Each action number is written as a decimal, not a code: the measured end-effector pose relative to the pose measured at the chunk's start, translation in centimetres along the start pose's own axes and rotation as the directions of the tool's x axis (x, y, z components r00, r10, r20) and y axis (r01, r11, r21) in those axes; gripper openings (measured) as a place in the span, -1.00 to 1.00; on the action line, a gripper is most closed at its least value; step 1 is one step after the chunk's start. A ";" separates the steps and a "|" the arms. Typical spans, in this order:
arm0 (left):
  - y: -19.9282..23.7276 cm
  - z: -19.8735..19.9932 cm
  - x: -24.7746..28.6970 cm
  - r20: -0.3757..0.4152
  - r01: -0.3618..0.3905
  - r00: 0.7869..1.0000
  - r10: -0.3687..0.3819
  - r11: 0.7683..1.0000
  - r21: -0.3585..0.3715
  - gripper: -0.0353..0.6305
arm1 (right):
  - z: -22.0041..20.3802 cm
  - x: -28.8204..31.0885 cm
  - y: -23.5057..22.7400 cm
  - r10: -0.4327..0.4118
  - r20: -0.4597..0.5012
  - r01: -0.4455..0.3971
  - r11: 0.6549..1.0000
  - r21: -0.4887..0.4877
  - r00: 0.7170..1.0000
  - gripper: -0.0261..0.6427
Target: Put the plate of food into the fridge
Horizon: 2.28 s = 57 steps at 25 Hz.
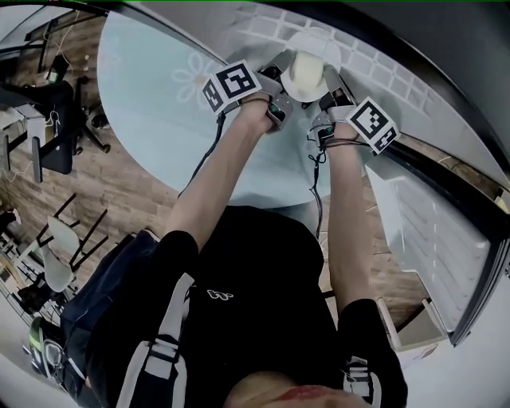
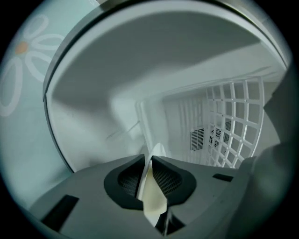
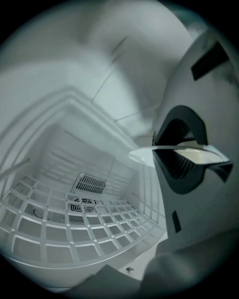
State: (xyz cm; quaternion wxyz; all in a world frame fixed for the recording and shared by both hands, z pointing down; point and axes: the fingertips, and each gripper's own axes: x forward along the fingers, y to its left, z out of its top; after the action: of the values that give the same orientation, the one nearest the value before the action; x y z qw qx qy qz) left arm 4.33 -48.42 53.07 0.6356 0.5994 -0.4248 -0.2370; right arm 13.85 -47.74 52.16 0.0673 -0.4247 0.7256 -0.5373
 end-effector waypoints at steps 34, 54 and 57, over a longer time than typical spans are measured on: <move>-4.4 0.9 -5.5 0.096 -0.080 0.994 0.046 0.919 0.385 -0.40 | 1.4 -5.2 7.7 -0.102 0.196 0.204 0.758 -0.620 0.975 -0.91; -21.4 -5.9 -22.9 0.101 -0.024 0.945 -0.312 0.242 0.970 -0.92 | -5.8 -16.2 24.0 0.185 0.260 0.123 0.539 -0.833 0.948 -0.92; -21.5 -6.5 -23.7 0.102 -0.050 0.947 -0.305 0.175 0.983 -0.92 | -6.4 -16.6 23.6 0.165 0.259 0.133 0.540 -0.831 0.952 -0.92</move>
State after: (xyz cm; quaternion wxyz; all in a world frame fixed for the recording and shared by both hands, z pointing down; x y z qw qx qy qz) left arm 1.71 -29.15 26.86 0.0183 0.8595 -0.5088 -0.0455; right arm 7.91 -30.21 29.06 -0.0280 -0.4755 0.8779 -0.0496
